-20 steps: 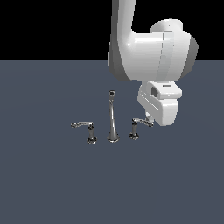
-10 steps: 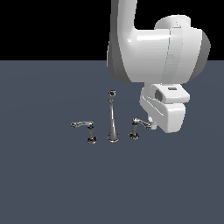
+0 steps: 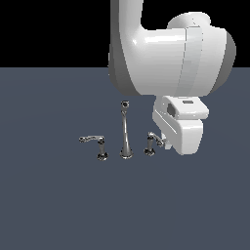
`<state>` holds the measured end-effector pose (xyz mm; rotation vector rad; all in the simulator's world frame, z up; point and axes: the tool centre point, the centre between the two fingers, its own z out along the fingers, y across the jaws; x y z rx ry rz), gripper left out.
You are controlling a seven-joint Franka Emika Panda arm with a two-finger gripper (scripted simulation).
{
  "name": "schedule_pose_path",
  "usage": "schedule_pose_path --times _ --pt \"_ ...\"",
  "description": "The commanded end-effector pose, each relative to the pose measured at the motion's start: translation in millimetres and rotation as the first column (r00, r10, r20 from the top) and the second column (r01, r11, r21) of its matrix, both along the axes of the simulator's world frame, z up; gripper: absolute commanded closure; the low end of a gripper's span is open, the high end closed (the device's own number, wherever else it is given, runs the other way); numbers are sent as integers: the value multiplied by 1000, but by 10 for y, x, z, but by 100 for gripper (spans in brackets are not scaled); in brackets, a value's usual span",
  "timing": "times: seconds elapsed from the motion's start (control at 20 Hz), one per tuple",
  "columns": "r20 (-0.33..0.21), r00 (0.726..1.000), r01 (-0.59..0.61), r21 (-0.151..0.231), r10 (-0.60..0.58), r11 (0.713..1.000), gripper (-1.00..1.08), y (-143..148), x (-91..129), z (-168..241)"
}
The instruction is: Turn on the faucet by rotating a designated handle.
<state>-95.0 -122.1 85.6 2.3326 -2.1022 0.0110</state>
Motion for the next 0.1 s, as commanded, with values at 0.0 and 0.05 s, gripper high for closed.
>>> schedule_pose_path --times 0.0,0.05 --pt "-4 1000 -31 6 31 999 108 250 -48 -1" --pt "-4 1000 -31 6 31 999 108 250 -48 -1"
